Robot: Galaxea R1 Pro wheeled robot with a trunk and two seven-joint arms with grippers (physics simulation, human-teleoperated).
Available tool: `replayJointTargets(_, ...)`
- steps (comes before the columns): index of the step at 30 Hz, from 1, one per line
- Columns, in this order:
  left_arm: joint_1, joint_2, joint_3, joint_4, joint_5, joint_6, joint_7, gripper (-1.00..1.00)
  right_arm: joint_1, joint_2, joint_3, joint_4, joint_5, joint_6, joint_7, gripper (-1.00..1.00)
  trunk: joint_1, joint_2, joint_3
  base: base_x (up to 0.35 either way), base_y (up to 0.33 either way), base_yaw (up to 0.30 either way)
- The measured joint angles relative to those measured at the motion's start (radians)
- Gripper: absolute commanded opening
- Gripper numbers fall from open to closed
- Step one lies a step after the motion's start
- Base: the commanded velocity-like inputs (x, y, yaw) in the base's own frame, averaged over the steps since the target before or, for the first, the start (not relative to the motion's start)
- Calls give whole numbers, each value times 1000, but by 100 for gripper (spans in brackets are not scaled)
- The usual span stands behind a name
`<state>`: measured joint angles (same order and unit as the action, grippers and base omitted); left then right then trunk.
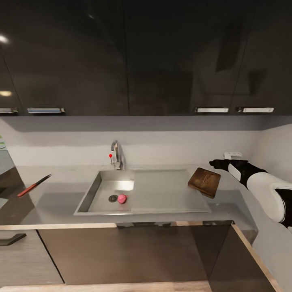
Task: In the kitchen, take the Vidalia onion out of the sink, dice it on the chopping board with the paring knife, put the diced onion into the bowl on the countertop, then place both the paring knife and the chopping board into the sink.
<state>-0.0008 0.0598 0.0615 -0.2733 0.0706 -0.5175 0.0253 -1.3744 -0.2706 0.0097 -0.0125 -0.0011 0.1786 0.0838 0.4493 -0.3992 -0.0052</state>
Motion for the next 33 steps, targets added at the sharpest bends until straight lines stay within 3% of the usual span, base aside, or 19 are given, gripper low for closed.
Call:
replayJointTargets(11, 0, 0, 0, 0, -1, 0, 0, 100, 0, 0, 0, 1, 1, -1, -1, 100, 0, 0, 0, 35, -11, 0)
replayJointTargets(26, 0, 2, -1, 0, -1, 0, 0, 100, 1, 0, 0, 1, 1, -1, -2, 100, 0, 0, 0, 225, -212, 0)
replayJointTargets(33, 0, -8, -6, 12, -1, 5, 0, 100, 2, -1, 0, 1, 2, -1, -1, 100, 0, 0, 0, 62, -91, 0)
